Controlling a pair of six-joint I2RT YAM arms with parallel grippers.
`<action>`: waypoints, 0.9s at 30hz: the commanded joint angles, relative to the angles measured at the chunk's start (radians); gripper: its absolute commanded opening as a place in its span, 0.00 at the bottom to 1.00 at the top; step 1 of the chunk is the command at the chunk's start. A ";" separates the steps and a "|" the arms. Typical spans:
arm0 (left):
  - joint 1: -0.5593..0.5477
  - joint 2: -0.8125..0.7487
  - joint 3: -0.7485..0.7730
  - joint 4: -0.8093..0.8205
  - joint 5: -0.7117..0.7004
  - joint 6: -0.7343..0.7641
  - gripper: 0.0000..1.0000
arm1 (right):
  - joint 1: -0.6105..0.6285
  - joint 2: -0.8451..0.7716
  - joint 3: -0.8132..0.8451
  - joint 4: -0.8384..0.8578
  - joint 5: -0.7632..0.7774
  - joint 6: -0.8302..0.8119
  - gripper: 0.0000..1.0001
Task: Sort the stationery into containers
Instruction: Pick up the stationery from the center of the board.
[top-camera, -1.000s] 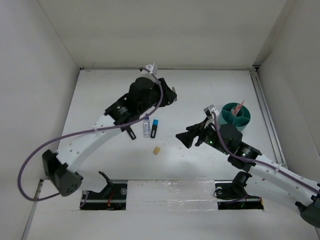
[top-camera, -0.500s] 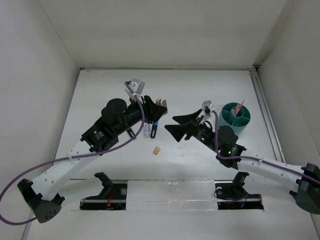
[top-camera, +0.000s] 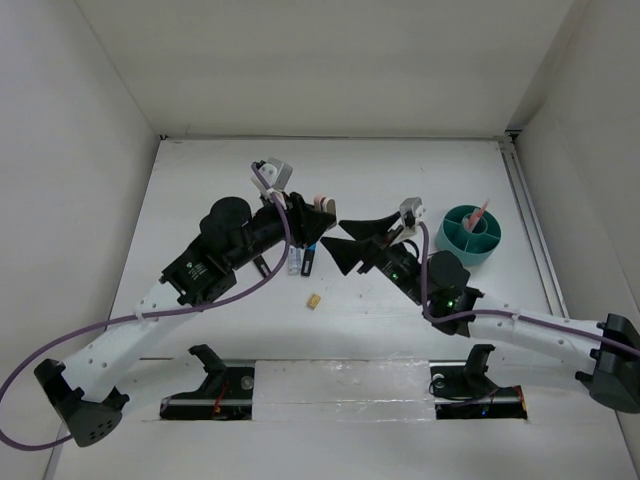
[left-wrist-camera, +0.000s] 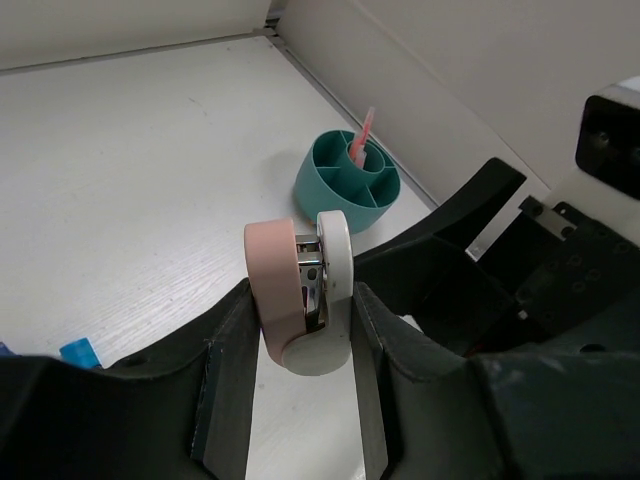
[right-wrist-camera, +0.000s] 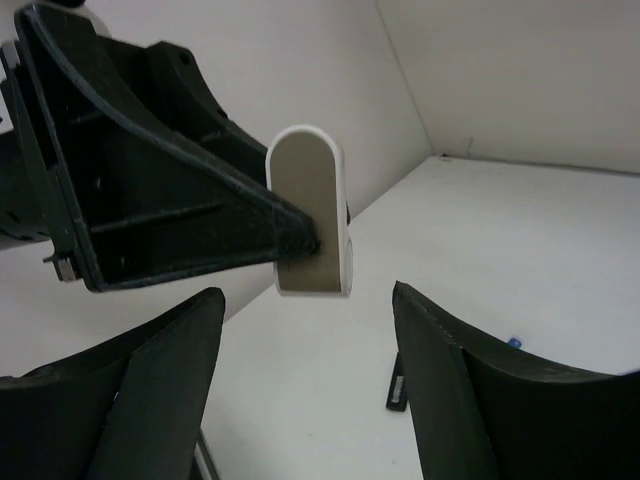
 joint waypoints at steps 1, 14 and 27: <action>0.001 -0.013 0.014 0.038 0.017 0.063 0.00 | 0.006 -0.037 0.058 -0.022 0.072 -0.046 0.74; 0.001 -0.051 -0.024 0.034 0.136 0.228 0.00 | 0.015 -0.120 0.113 -0.202 0.200 0.104 0.66; 0.001 -0.061 -0.055 0.039 0.149 0.296 0.00 | 0.064 0.022 0.221 -0.180 0.286 0.136 0.66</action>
